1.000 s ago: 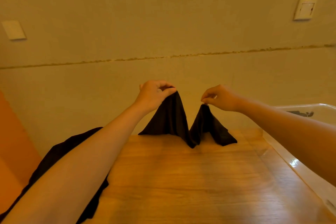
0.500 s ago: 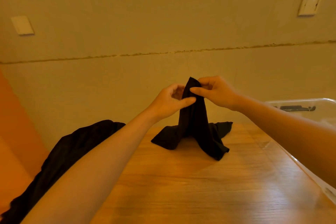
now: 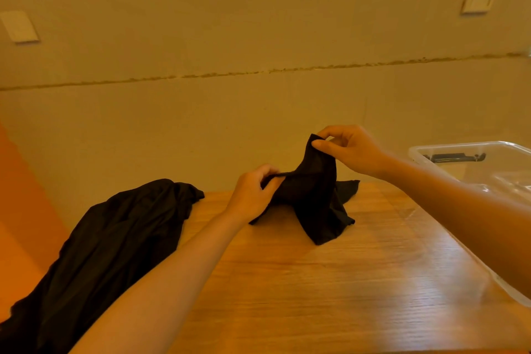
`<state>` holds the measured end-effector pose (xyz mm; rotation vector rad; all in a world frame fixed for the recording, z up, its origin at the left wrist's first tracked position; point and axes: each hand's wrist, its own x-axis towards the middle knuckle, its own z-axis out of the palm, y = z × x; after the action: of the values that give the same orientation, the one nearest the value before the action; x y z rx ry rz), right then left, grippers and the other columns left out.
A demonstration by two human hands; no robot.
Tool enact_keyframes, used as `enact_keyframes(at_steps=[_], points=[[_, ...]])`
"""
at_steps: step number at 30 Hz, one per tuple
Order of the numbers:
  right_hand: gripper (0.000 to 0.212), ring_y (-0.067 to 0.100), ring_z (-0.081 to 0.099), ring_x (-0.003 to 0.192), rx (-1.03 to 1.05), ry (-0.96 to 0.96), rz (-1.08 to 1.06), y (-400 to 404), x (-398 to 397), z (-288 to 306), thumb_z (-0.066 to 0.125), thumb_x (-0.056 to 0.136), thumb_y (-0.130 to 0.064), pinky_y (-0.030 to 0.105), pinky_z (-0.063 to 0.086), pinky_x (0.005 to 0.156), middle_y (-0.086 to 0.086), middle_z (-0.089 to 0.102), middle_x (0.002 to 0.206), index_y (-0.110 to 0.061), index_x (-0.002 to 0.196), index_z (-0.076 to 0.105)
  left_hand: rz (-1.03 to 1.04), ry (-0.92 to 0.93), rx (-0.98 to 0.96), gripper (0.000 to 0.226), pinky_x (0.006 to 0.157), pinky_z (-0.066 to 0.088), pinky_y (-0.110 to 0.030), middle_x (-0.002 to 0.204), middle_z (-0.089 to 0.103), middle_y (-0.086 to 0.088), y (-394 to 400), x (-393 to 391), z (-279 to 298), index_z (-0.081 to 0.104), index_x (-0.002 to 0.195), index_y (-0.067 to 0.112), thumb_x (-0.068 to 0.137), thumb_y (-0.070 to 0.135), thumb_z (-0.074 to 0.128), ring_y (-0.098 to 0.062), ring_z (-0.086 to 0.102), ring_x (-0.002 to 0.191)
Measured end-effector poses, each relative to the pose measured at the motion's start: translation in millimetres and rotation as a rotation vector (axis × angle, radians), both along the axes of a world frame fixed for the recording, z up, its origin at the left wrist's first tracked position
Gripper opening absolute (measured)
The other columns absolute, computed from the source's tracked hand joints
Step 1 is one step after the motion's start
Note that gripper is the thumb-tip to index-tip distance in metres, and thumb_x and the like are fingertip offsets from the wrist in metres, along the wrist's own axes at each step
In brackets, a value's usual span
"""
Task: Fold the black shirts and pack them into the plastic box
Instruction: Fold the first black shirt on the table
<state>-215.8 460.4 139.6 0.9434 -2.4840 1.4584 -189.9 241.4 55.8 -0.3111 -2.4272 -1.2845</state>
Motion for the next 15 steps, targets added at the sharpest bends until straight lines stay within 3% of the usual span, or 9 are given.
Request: enact_keyframes(at_steps=[2,4,7,8,11,15], points=[[0.012,0.001,0.067,0.072,-0.118,-0.009,-0.023,2,-3,1,0.056,0.095,-0.021,0.012,0.050,0.066,-0.008,0.071,0.069,-0.024,0.090,0.065,-0.017,0.003,-0.094,0.015,0.078,0.053,-0.033,0.094,0.068,0.005,-7,1,-1,0.067,0.104,0.020,0.095,0.027,0.058,-0.011,0.063,0.089],[0.014,0.000,0.068,0.074,-0.275,-0.021,-0.066,3,-5,4,0.053,0.096,-0.020,0.013,0.050,0.065,-0.014,0.071,0.070,-0.026,0.089,0.063,-0.042,-0.059,-0.169,0.019,0.078,0.053,-0.037,0.094,0.066,0.002,-11,3,-9,0.068,0.108,0.018,0.096,0.027,0.057,-0.014,0.061,0.087],[0.014,-0.001,0.067,0.073,-0.374,-0.038,-0.100,7,-6,7,0.052,0.097,-0.020,0.013,0.051,0.064,-0.016,0.071,0.070,-0.026,0.089,0.062,-0.024,-0.124,-0.388,0.012,0.083,0.041,-0.037,0.085,0.053,0.013,-11,4,-31,0.065,0.101,0.020,0.097,0.025,0.055,-0.008,0.051,0.083],[0.014,-0.002,0.067,0.072,-0.357,-0.033,-0.104,8,-6,6,0.052,0.097,-0.020,0.012,0.050,0.063,-0.015,0.070,0.069,-0.026,0.089,0.062,0.009,-0.142,-0.427,0.012,0.088,0.038,-0.036,0.089,0.054,0.014,-11,3,-37,0.064,0.103,0.022,0.097,0.026,0.054,-0.008,0.052,0.089],[0.013,-0.001,0.067,0.074,-0.210,0.002,-0.109,11,-11,-5,0.055,0.095,-0.020,0.012,0.049,0.065,-0.011,0.070,0.074,-0.027,0.090,0.065,0.080,-0.185,-0.261,0.018,0.092,0.046,-0.037,0.108,0.062,0.006,-8,0,-46,0.059,0.115,0.022,0.099,0.023,0.050,-0.016,0.056,0.104],[0.007,0.006,0.065,0.087,0.202,0.031,-0.073,10,-21,-24,0.063,0.090,-0.024,0.025,0.051,0.078,-0.006,0.070,0.090,-0.027,0.092,0.069,0.104,-0.041,-0.246,0.021,0.070,0.050,-0.033,0.100,0.067,0.004,1,-1,-25,0.063,0.112,0.022,0.097,0.013,0.051,-0.010,0.059,0.078]])
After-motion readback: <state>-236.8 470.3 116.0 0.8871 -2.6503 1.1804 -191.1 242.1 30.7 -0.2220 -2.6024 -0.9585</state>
